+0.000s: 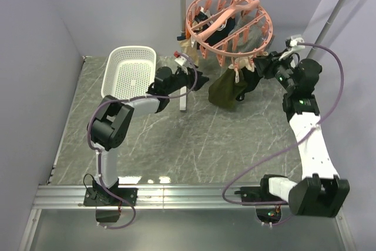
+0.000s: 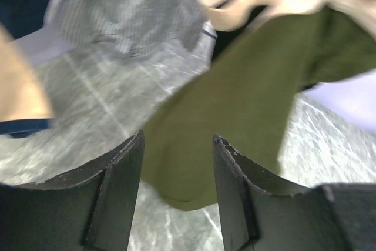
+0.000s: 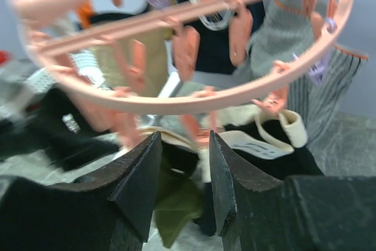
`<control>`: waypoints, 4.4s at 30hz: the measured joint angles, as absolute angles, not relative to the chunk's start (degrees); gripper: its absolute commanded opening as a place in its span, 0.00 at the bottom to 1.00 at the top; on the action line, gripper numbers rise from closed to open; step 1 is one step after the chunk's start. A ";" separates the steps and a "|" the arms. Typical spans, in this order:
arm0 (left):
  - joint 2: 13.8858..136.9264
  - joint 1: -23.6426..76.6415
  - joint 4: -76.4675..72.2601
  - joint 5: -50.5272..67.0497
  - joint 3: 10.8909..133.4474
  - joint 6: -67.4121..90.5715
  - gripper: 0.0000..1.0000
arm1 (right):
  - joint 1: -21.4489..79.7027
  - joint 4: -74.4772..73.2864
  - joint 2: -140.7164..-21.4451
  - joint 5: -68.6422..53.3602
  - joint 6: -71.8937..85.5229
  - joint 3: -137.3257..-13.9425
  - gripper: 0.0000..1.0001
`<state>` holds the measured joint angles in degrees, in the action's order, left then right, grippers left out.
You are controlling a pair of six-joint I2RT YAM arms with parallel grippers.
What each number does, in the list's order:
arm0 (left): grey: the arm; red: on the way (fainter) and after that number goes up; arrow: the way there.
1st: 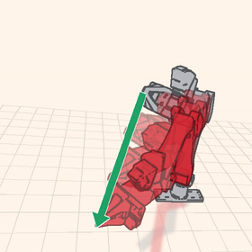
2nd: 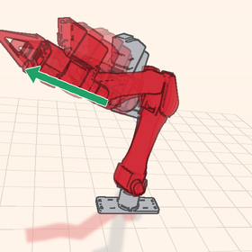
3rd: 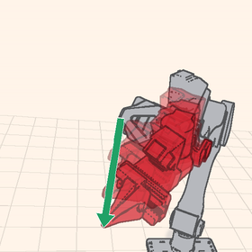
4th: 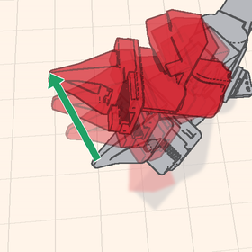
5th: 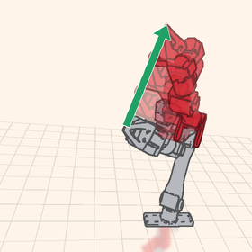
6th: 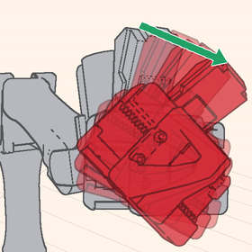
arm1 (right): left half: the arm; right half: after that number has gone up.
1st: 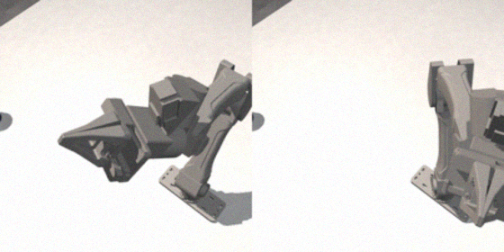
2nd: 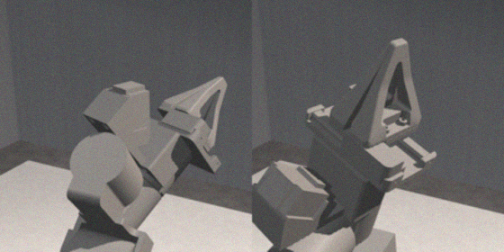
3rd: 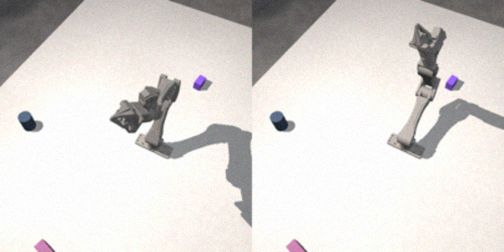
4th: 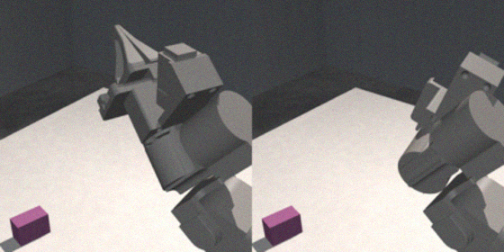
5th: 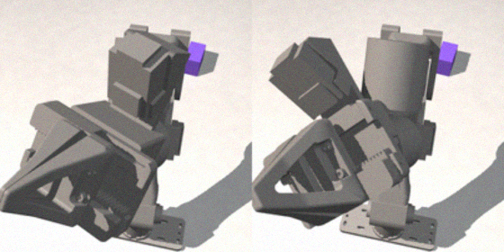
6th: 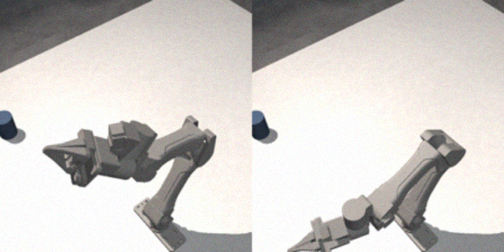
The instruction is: Clip the underwear to the hanger
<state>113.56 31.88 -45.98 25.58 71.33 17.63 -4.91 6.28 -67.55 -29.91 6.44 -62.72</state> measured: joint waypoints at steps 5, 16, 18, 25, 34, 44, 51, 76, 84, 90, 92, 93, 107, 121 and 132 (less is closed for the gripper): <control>116.09 30.87 -45.45 25.02 74.08 20.14 0.69 | -4.93 2.90 -59.22 -32.08 6.35 -62.46 0.46; 123.63 34.54 -44.51 27.33 81.82 22.24 0.61 | -4.93 -5.10 -50.63 -34.61 4.99 -55.31 0.45; 124.07 35.35 -44.51 28.18 82.00 22.26 0.53 | -4.93 -5.72 -51.07 -34.68 4.95 -54.39 0.44; 125.21 39.03 -45.21 31.18 82.65 23.29 0.34 | -4.93 -6.15 -51.99 -34.24 4.47 -53.60 0.43; 125.21 43.18 -47.48 33.54 81.65 22.17 0.22 | -4.93 -6.20 -51.20 -33.41 5.06 -51.22 0.37; 116.09 44.21 -48.73 33.43 67.53 20.84 0.41 | -4.93 -6.07 -49.63 -31.44 6.33 -46.44 0.37; 114.30 36.51 -48.16 29.76 70.17 18.94 0.56 | -4.93 -5.19 -49.60 -31.14 6.52 -45.58 0.36; 91.98 39.79 -46.94 19.86 64.62 10.11 0.70 | 1.08 0.30 -50.24 -31.99 10.92 -53.28 0.75; 99.18 40.23 -43.66 13.13 71.42 10.68 0.65 | 3.53 -3.49 -53.43 -26.52 9.02 -58.89 0.72; 102.37 40.34 -43.42 10.61 74.41 11.86 0.64 | 4.29 -3.77 -53.52 -25.85 9.19 -58.61 0.68; 103.11 40.34 -43.64 10.46 75.18 12.21 0.63 | 4.56 -2.74 -53.32 -26.02 9.58 -57.98 0.64; 103.50 40.34 -43.86 10.41 75.42 12.56 0.57 | 4.73 -2.37 -53.15 -26.13 9.76 -57.54 0.62; 104.62 41.30 -46.17 10.68 76.53 12.91 0.25 | 14.66 6.42 -54.39 -16.99 15.14 -56.49 0.38; 103.79 42.11 -46.92 11.42 74.24 12.86 0.18 | 21.23 15.70 -62.30 -6.55 17.10 -53.84 0.34; 103.63 42.22 -47.53 14.17 74.24 15.77 0.19 | 21.41 22.22 -62.70 -4.97 16.32 -49.89 0.37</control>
